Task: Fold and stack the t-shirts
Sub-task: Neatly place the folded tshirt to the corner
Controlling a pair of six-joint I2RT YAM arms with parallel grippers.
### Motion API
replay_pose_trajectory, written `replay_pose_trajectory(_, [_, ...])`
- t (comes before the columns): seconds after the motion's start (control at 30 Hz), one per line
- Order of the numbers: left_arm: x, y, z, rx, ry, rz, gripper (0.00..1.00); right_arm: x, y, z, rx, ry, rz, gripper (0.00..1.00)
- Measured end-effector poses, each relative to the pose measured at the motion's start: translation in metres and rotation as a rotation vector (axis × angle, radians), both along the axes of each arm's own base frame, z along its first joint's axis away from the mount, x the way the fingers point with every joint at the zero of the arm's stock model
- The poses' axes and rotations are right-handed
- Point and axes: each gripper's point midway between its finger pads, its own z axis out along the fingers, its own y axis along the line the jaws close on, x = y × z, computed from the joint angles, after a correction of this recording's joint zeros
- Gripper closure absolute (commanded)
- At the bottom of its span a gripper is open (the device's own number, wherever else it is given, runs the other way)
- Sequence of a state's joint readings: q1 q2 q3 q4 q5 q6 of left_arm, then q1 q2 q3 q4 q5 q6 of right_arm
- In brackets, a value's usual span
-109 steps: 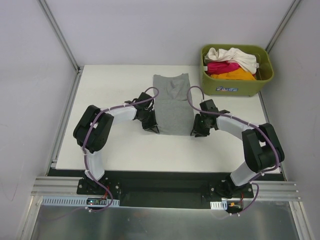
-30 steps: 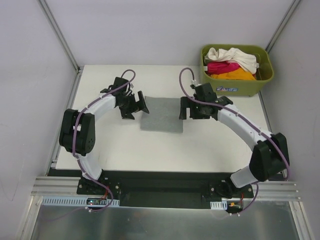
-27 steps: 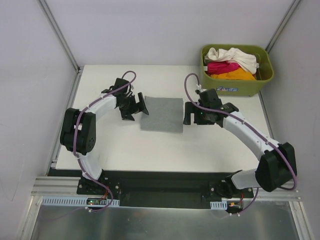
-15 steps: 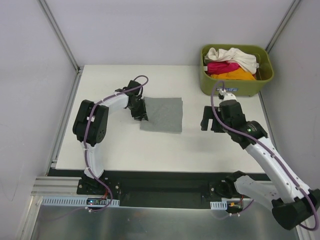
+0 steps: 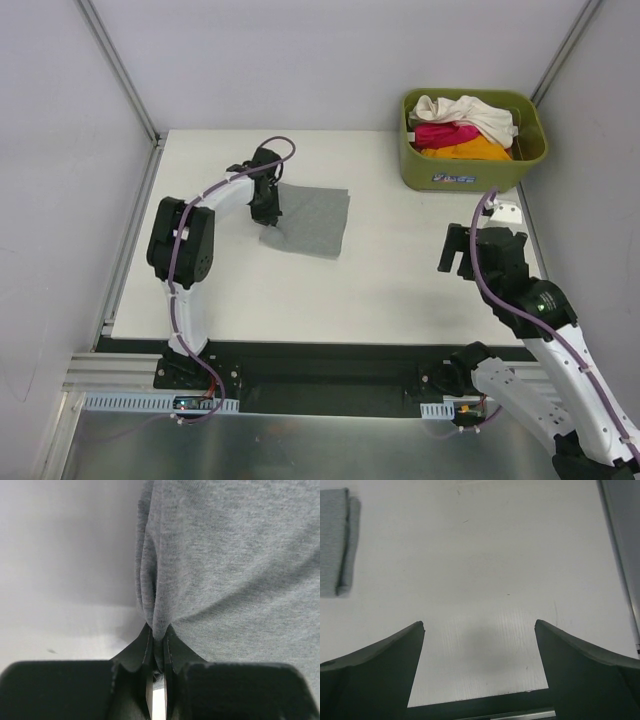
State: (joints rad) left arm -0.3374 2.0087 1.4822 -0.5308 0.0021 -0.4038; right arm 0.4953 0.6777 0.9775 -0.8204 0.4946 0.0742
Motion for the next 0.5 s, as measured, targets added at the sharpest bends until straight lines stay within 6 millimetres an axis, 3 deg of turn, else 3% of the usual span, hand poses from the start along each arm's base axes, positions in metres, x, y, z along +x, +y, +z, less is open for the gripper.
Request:
replay_pose_trajectory(0.33, [0.033, 0.105, 0.014, 0.135, -0.038, 0.131, 1.0, 0.009, -0.016, -0.016, -0.126, 0.067, -0.071, 0.03])
replay_pose_trajectory(0.5, [0.068, 0.151, 0.018, 0.154, -0.073, 0.185, 1.0, 0.012, -0.022, -0.023, -0.159, 0.098, -0.099, 0.03])
